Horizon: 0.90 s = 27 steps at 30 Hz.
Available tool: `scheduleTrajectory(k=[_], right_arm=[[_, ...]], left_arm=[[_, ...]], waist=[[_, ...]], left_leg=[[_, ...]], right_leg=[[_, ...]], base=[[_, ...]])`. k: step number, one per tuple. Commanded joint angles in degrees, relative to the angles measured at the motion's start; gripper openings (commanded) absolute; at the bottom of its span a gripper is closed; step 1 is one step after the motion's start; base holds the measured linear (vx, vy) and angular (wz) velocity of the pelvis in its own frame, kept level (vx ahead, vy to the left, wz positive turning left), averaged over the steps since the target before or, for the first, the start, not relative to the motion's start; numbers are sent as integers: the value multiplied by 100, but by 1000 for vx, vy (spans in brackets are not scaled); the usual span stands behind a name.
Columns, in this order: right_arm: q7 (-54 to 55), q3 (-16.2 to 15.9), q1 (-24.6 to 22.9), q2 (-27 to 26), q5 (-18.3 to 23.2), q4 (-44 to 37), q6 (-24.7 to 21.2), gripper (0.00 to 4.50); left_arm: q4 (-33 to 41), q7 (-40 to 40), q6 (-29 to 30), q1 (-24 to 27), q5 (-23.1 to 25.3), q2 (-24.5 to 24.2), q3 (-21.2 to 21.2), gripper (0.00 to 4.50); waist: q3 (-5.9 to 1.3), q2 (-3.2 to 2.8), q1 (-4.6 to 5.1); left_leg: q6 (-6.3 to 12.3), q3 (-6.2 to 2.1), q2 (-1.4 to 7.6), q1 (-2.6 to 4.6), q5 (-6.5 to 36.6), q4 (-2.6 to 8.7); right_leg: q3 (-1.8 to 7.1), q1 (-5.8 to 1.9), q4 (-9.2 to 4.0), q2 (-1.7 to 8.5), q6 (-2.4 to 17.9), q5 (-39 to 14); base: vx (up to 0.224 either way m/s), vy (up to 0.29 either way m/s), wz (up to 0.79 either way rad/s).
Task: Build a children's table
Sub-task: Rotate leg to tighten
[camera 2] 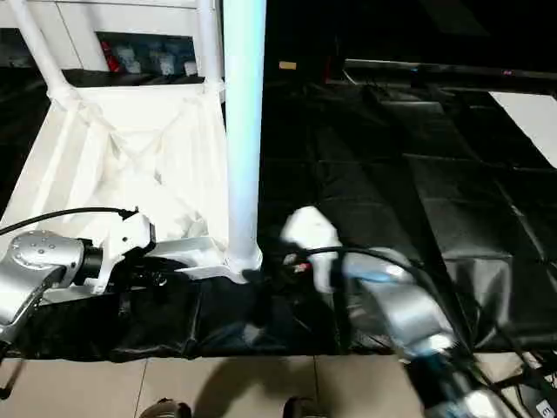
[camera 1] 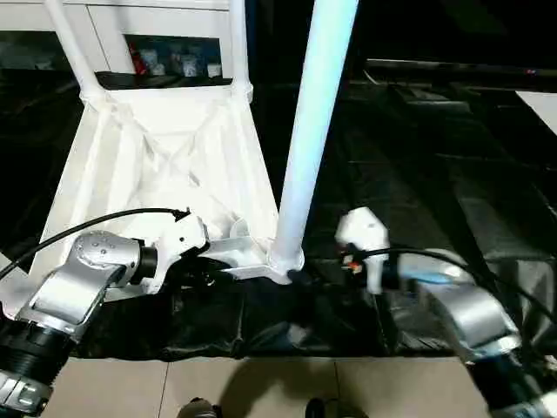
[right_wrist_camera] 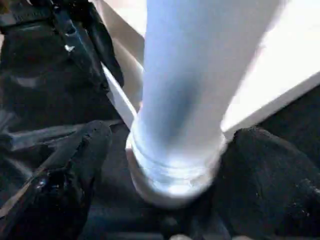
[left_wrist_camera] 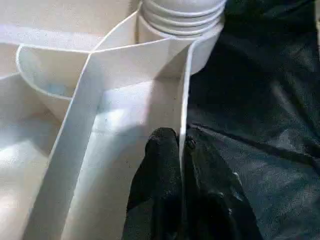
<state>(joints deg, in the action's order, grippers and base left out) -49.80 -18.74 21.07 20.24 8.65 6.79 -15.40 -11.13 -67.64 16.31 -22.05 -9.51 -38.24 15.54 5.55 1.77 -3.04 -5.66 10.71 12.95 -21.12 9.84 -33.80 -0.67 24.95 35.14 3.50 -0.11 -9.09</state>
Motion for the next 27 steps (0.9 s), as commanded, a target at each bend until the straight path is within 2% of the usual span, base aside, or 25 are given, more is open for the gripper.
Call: scheduleTrajectory(k=[1,3,6,7,12,18,19,21,24,25,27], right_arm=[[38,-23,98,29,-88,129,95,450],[-10,-76,238,-91,-116,402,234,450],[-21,-83,344,-197,-132,623,340,450],[-25,-86,394,-249,-154,753,408,431],[-73,-80,455,-347,-159,970,524,391],[-120,-61,548,-492,-140,1280,700,345],[-121,-55,552,-512,-137,1312,710,345],[-131,-29,554,-578,-123,1393,737,309],[-133,2,536,-653,-99,1449,756,302],[-133,2,536,-653,-99,1449,756,281],[-104,8,511,-702,-112,1479,796,278]], left_arm=[[-42,-43,-44,64,-28,66,86,11],[-49,-96,-151,73,-109,151,67,11],[-58,-107,-161,78,-105,173,63,11],[-81,-123,-182,81,-96,183,58,3],[-138,-171,-248,90,-40,204,68,0],[-261,-161,-336,53,39,264,115,0],[-274,-152,-341,49,47,279,122,0],[-311,-135,-363,41,71,314,138,0],[-347,-129,-382,37,85,349,143,0],[-347,-129,-382,37,85,349,143,0],[-385,-116,-402,30,105,388,140,0]], waist=[[-403,-32,5],[-406,-15,8],[-397,-21,9],[-399,-22,10],[-425,-17,9],[-416,-26,11],[-416,-21,11],[-424,-23,9],[-426,-17,7],[-428,-19,6],[-414,-11,10]], left_leg=[[-59,26,-49,67,1357,392],[-22,30,-56,58,1299,388],[-27,31,-52,61,1377,393],[-37,29,-51,63,1366,394],[-21,36,-54,58,1263,385],[-52,30,-51,73,1432,394],[-56,28,-50,70,1437,395],[-52,27,-48,66,1385,393],[-26,31,-53,59,1340,392],[-27,31,-53,62,1352,392],[-33,30,-51,66,1436,399]], right_leg=[[141,-290,-371,218,1057,-1472],[139,-296,-362,218,1066,-1409],[141,-285,-381,226,1036,-1580],[140,-285,-378,222,1035,-1573],[140,-305,-353,215,1084,-1344],[140,-286,-389,229,1031,-1690],[141,-291,-389,228,1025,-1710],[143,-294,-381,228,1021,-1649],[144,-295,-374,222,1044,-1561],[143,-295,-374,222,1041,-1575],[142,-283,-393,222,1003,-1732]], base=[[0,0,0],[0,0,0],[0,0,0],[0,0,0],[0,0,0],[0,0,0],[0,0,0],[0,0,0],[0,0,0],[0,0,0],[0,0,0]])
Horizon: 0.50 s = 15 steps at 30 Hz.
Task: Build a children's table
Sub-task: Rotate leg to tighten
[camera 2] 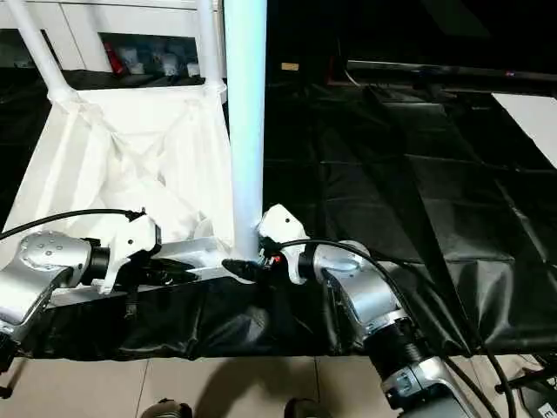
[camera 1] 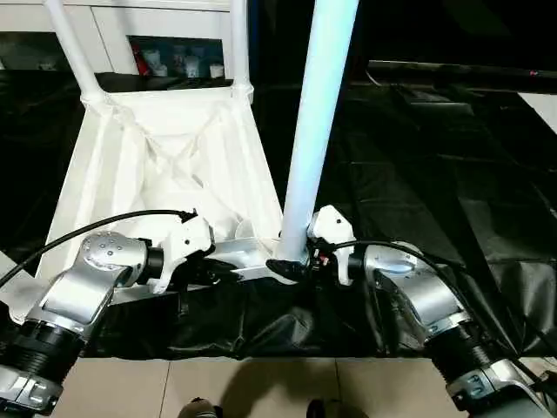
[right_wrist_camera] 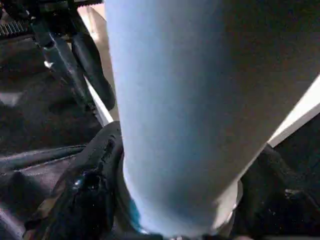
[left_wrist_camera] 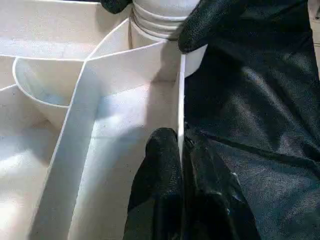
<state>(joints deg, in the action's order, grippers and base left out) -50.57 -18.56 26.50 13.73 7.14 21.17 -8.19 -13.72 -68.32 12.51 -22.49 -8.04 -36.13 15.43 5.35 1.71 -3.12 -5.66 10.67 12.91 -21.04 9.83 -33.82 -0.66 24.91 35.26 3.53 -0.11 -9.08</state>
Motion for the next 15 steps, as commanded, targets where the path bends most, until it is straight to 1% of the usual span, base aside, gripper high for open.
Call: scheduleTrajectory(k=[1,2,4,5,6,7,8,9,10,11,12,13,14,15], right_arm=[[-13,-9,-38,-67,37,59,91,276],[97,24,-84,-129,24,102,132,276],[199,43,-124,-172,5,109,131,272],[529,70,-217,-284,-96,104,99,272],[899,113,-295,-421,-206,111,29,272],[899,113,-295,-421,-206,111,29,272],[1250,155,-370,-578,-274,98,-81,272],[2150,260,-516,-989,-451,112,-297,272],[2357,285,-544,-1104,-478,131,-336,272],[2645,317,-586,-1288,-506,168,-383,272],[2852,279,-630,-1515,-532,218,-340,272],[2972,213,-619,-1628,-605,264,-241,272],[3045,167,-607,-1689,-665,294,-164,272],[3133,162,-550,-1799,-689,339,-49,272]], left_arm=[[-142,-41,-24,68,-31,195,150,0],[-249,105,-14,14,69,309,176,0],[-325,245,6,-35,160,400,213,0],[-490,571,18,-137,316,640,277,0],[-594,827,63,-206,396,888,324,0],[-594,827,63,-206,396,888,324,0],[-668,1057,111,-259,450,1115,364,0],[-832,1534,210,-370,565,1610,461,0],[-885,1660,232,-401,584,1734,470,0],[-979,1867,268,-455,609,1935,472,0],[-1131,2129,315,-552,654,2223,441,0],[-1211,2248,325,-615,679,2361,434,0],[-1263,2302,323,-654,706,2439,426,0],[-1333,2327,273,-710,775,2494,452,0]], waist=[[-388,-7,19],[-375,11,24],[-366,18,16],[-348,27,13],[-327,40,-12],[-322,72,3],[-315,83,2],[-293,95,9],[-278,102,3],[-249,126,40],[-241,102,66],[-223,108,87],[-243,91,130],[-255,-23,167]], left_leg=[[-32,34,-48,61,1472,400],[-32,34,-47,56,1502,405],[-41,33,-43,68,1517,409],[-47,35,-40,71,1558,419],[-72,42,-46,119,1729,412],[-84,35,-55,109,1763,418],[-97,14,-65,84,1794,431],[-118,16,-80,98,1836,430],[-128,15,-88,134,1966,426],[-143,-20,-116,164,2240,426],[-167,-79,-141,211,2548,437],[-166,-95,-162,233,2726,419],[-157,-155,-164,230,2925,446],[-151,-215,-157,210,3093,506]], right_leg=[[144,-270,-411,222,988,-1794],[147,-265,-427,225,954,-1888],[153,-251,-440,225,913,-1990],[155,-234,-462,222,867,-2110],[160,-188,-506,222,797,-2396],[156,-199,-512,224,753,-2549],[150,-213,-532,242,624,-2835],[150,-168,-577,234,470,-3137],[144,-124,-619,237,387,-3395],[98,-95,-690,247,178,-3988],[34,-83,-773,276,12,-4448],[-8,-55,-836,260,-64,-4635],[-66,-103,-857,278,-117,-4650],[-115,-172,-860,286,-83,-4444]], base=[[0,0,0],[0,0,0],[0,0,0],[0,0,0],[0,0,0],[0,0,0],[0,0,0],[0,0,0],[0,0,0],[0,0,0],[0,0,0],[0,0,0],[0,0,0],[-25,51,-6]])
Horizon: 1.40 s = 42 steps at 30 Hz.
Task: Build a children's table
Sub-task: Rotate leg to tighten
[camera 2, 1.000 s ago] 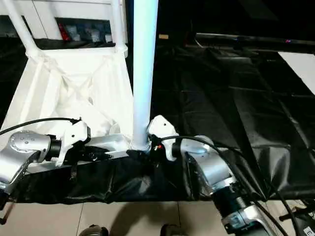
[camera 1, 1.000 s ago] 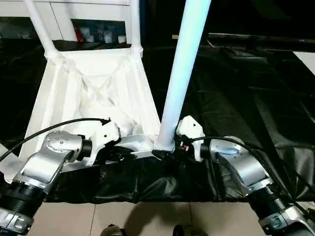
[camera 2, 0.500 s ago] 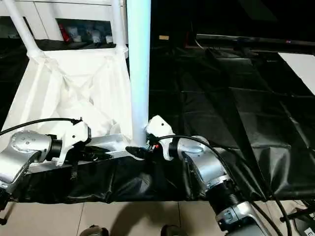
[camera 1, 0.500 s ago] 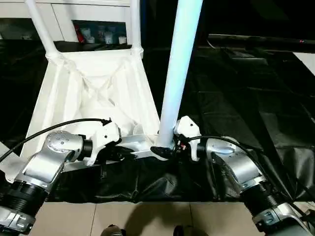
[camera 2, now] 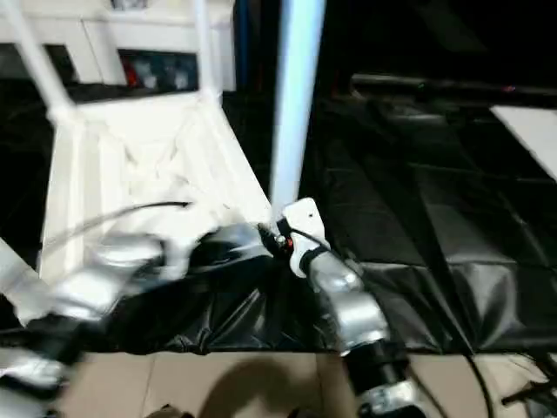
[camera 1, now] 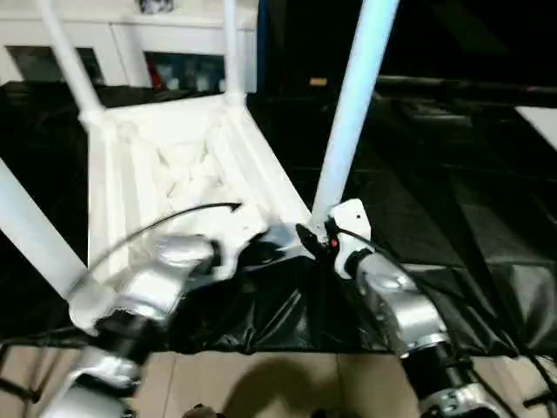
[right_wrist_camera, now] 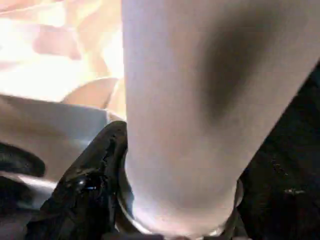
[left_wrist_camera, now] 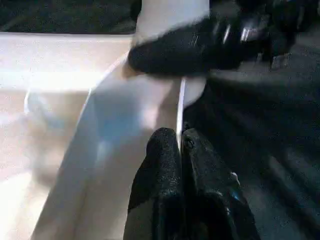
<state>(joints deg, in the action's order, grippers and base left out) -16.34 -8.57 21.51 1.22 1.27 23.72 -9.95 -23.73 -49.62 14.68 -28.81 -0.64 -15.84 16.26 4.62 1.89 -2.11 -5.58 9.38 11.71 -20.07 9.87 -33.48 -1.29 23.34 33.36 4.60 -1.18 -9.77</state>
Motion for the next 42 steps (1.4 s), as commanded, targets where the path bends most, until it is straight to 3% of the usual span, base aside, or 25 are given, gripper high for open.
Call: scheduleTrajectory(k=[1,2,3,4,6,7,8,9,11,14,17,18,19,20,21,23,25,27,30,34,40,42], right_arm=[[-270,-828,-32,-577,-104,94,168,272],[-230,-810,7,-636,-107,111,250,307],[-221,-708,56,-680,-125,44,437,307],[-342,-647,50,-602,-76,-28,501,328],[-947,-564,-37,-182,80,-263,656,347],[-983,-564,-44,-150,89,-276,661,352],[-1178,-552,-79,59,126,-349,692,363],[-1178,-552,-79,59,126,-349,692,377],[-1334,-512,-110,303,128,-390,757,394],[-1743,-384,-205,777,147,-474,871,399],[-2125,-222,-327,1019,326,-693,858,399],[-2205,-204,-352,1060,364,-741,851,399],[-2261,-197,-371,1098,386,-778,853,399],[-2330,-196,-397,1156,410,-827,861,399],[-2413,-196,-439,1239,433,-889,880,402],[-2542,-159,-482,1360,522,-958,873,403],[-2642,-136,-505,1458,581,-984,877,403],[-2698,-118,-520,1508,603,-996,877,403],[-2793,-98,-538,1560,630,-1017,842,403],[-2873,-146,-556,1580,653,-1085,805,403],[-2925,-199,-582,1579,703,-1155,780,403],[-2960,-213,-588,1583,693,-1156,785,403]], left_arm=[[-355,463,41,-95,57,483,371,0],[-401,474,11,-130,102,518,374,0],[-493,401,-104,-184,211,558,356,0],[-502,325,-141,-185,232,524,355,0],[-527,79,-324,-149,311,303,387,0],[-528,62,-335,-145,313,287,390,0],[-511,-63,-436,-117,339,169,424,0],[-511,-63,-436,-117,339,169,424,0],[-470,-197,-543,-83,368,22,457,0],[-131,-466,-811,44,420,-359,425,0],[502,-711,-624,199,322,-734,265,0],[641,-785,-510,237,249,-798,228,0],[755,-841,-402,268,184,-849,195,0],[917,-921,-227,310,85,-920,146,0],[1128,-1021,33,363,-55,-1017,67,27],[1422,-1152,357,461,-159,-1224,13,44],[1601,-1194,533,549,-281,-1320,-35,58],[1693,-1174,630,607,-381,-1328,-93,67],[1615,-980,606,646,-266,-1324,-147,89],[1493,-998,721,676,-156,-1457,-53,109],[983,-904,333,550,-105,-1380,-90,109],[808,-951,323,461,-65,-1390,-36,75]], waist=[[-178,-42,110],[-194,-72,159],[-224,-117,183],[-236,-88,183],[-273,-58,174],[-268,-70,163],[-263,-44,154],[-273,-57,143],[-283,-57,139],[-298,-51,113],[-311,-33,69],[-346,-50,51],[-364,-25,43],[-387,-35,18],[-399,-31,15],[-415,-26,10],[-381,-15,12],[-334,-32,20],[-309,-40,19],[-300,-37,20],[-305,-12,15],[-307,-17,6]], left_leg=[[-153,-100,-14,100,3206,512],[-141,-156,11,14,3272,579],[-130,-185,22,-25,3232,617],[-111,-175,19,-32,3169,624],[44,-115,15,12,2854,592],[93,-100,15,10,2805,588],[180,-71,15,1,2666,581],[222,-56,22,-34,2474,583],[242,-40,24,-66,2265,577],[311,-1,49,-38,2168,536],[314,32,61,-56,1886,500],[330,49,73,-59,1608,479],[343,63,80,-72,1402,469],[388,76,73,-99,967,438],[462,85,62,-116,622,407],[554,99,31,-137,325,363],[601,111,34,-134,432,373],[473,127,57,-101,913,406],[278,111,75,-71,1302,442],[180,97,72,-75,1454,460],[195,100,54,-86,1406,450],[195,99,55,-78,1405,454]], right_leg=[[-76,-36,-692,172,70,-4219],[-133,-171,-643,188,173,-3772],[-163,-242,-614,220,280,-3379],[-155,-246,-627,229,319,-3246],[-72,-185,-591,240,614,-2666],[-45,-175,-580,236,665,-2586],[-3,-165,-561,233,757,-2457],[17,-197,-522,236,829,-2302],[23,-221,-491,242,913,-2127],[57,-194,-468,257,965,-2100],[83,-181,-413,249,1032,-1952],[87,-215,-363,252,1156,-1559],[81,-239,-320,242,1229,-1276],[77,-259,-244,208,1352,-675],[75,-271,-177,191,1488,-156],[88,-288,-112,165,1610,425],[74,-276,-127,151,1635,332],[78,-236,-219,157,1525,-498],[80,-196,-284,151,1314,-1217],[89,-184,-305,151,1183,-1437],[94,-178,-314,152,1118,-1461],[96,-172,-318,155,1098,-1515]], base=[[-1,65,-13],[-1,65,-13],[7,75,-18],[1,65,-10],[1,33,-5],[0,0,0],[0,0,0],[0,0,0],[0,0,0],[0,0,0],[35,-41,3],[67,-64,4],[58,-50,0],[58,-50,0],[0,0,0],[55,-25,-4],[0,0,0],[0,0,0],[0,0,0],[0,0,0],[0,0,0],[0,0,0]])
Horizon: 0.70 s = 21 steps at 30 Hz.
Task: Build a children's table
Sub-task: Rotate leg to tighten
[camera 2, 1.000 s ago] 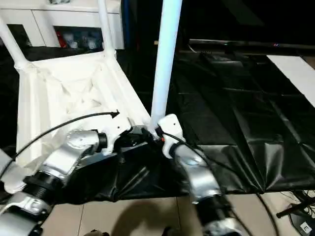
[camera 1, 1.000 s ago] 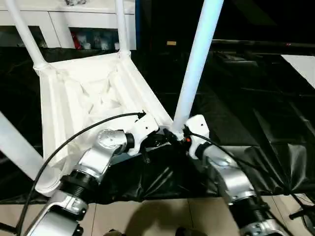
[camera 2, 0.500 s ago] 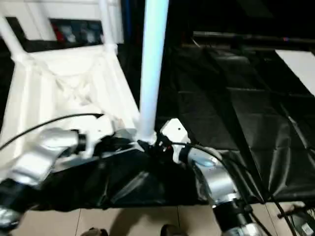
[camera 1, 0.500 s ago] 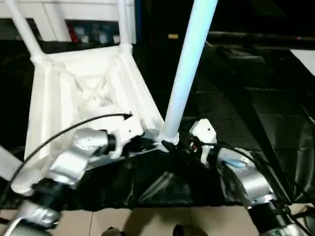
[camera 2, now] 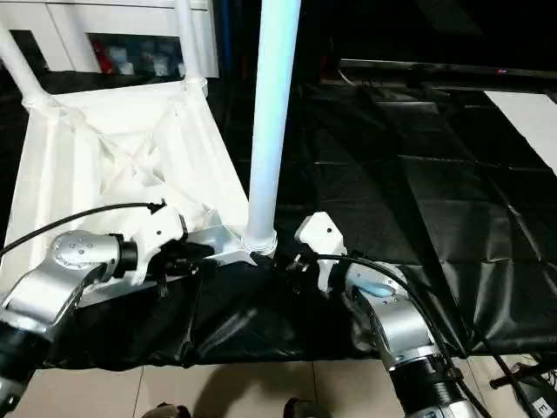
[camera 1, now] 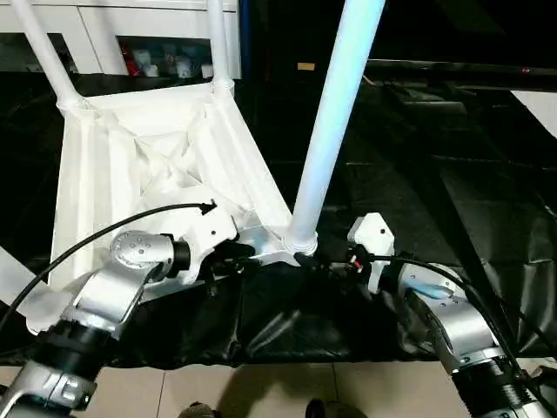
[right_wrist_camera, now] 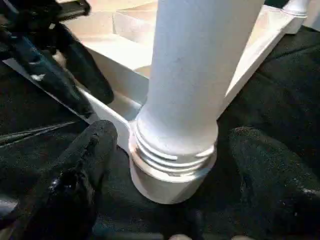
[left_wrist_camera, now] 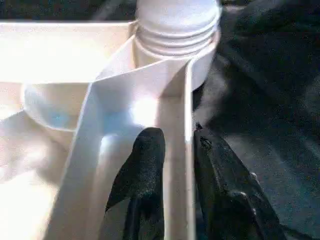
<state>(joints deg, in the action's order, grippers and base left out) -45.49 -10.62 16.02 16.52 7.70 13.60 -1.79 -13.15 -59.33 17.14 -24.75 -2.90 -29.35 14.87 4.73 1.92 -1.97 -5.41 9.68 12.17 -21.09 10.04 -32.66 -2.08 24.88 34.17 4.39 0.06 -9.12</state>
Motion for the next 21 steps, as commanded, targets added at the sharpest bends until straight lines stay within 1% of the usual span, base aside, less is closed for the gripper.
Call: scheduleTrajectory(k=[1,2,3,5,7,8,9,10,11,13,15,16,17,18,19,20,21], right_arm=[[-56,-9,-39,55,48,-144,-34,403],[-63,-8,-38,55,46,-148,-42,403],[-65,-7,-40,57,47,-151,-45,403],[-93,-1,-54,84,51,-176,-55,403],[-98,0,-50,88,51,-171,-53,403],[-104,0,-47,92,52,-167,-54,403],[-121,0,-46,98,56,-165,-58,403],[-121,0,-46,98,56,-165,-58,403],[-129,-1,-48,101,58,-166,-59,403],[-141,-3,-47,104,61,-167,-67,403],[-166,-1,-27,104,71,-153,-76,403],[-202,11,-10,104,93,-140,-84,419],[-202,11,-10,104,93,-140,-84,429],[-274,44,14,94,183,-126,-164,429],[-382,76,58,104,291,-129,-236,435],[-423,87,74,108,330,-132,-263,441],[-725,-5,99,248,374,-197,-299,446]], left_arm=[[-328,9,61,10,180,-39,126,75],[-400,-39,111,-44,168,-42,151,63],[-416,-68,114,-59,170,-49,168,63],[-546,-304,183,-175,215,-123,319,39],[-619,-347,149,-218,259,-149,365,33],[-680,-391,135,-252,277,-162,391,27],[-781,-439,80,-303,280,-154,405,18],[-781,-439,80,-303,280,-154,405,18],[-815,-452,67,-321,276,-146,405,7],[-868,-525,12,-354,292,-156,443,7],[-955,-641,-187,-404,258,-140,452,7],[-964,-741,-350,-413,171,-116,424,2],[-964,-741,-350,-413,171,-116,424,0],[-954,-812,-433,-414,87,-90,390,0],[-883,-1123,-730,-365,-100,-67,381,0],[-856,-1243,-839,-345,-166,-60,382,0],[-711,-1574,-999,-243,-358,-19,437,0]], waist=[[-322,-19,-5],[-319,-19,-5],[-316,-21,-5],[-314,-22,-8],[-312,-16,-7],[-306,-39,-8],[-308,-28,-6],[-305,-37,-11],[-306,-32,-12],[-295,-33,-11],[-288,-35,-17],[-292,-32,-16],[-292,-28,-15],[-298,-22,-16],[-302,-21,-18],[-312,-22,-15],[-319,-7,-22]], left_leg=[[178,67,9,16,1363,370],[167,67,12,12,1355,374],[163,67,13,14,1375,374],[163,68,10,24,1440,377],[154,60,11,13,1453,382],[147,62,9,17,1462,386],[134,63,6,13,1477,381],[131,60,3,12,1496,385],[123,64,6,20,1534,382],[115,58,7,17,1609,393],[107,53,6,37,1739,397],[101,52,8,35,1747,397],[98,45,10,19,1731,405],[102,40,15,16,1716,406],[109,44,20,24,1710,405],[138,42,17,14,1643,400],[161,51,31,20,1544,394]], right_leg=[[175,-329,-394,176,980,-1544],[175,-331,-390,179,991,-1514],[175,-327,-393,178,1004,-1522],[176,-319,-403,180,988,-1627],[175,-329,-406,190,961,-1700],[176,-318,-422,186,950,-1731],[177,-325,-417,187,958,-1727],[173,-325,-423,187,950,-1770],[176,-317,-429,189,943,-1817],[170,-313,-448,190,912,-1976],[167,-287,-484,193,837,-2232],[170,-289,-481,196,828,-2244],[169,-298,-477,198,816,-2242],[167,-302,-468,200,825,-2207],[169,-298,-468,201,841,-2168],[171,-309,-453,201,881,-2033],[176,-307,-431,201,954,-1826]], base=[[0,0,0],[0,0,0],[0,0,0],[0,0,0],[0,0,0],[0,0,0],[0,0,0],[0,0,0],[0,0,0],[0,0,0],[0,0,0],[0,0,0],[0,0,0],[0,0,0],[0,0,0],[0,0,0],[0,0,0]])
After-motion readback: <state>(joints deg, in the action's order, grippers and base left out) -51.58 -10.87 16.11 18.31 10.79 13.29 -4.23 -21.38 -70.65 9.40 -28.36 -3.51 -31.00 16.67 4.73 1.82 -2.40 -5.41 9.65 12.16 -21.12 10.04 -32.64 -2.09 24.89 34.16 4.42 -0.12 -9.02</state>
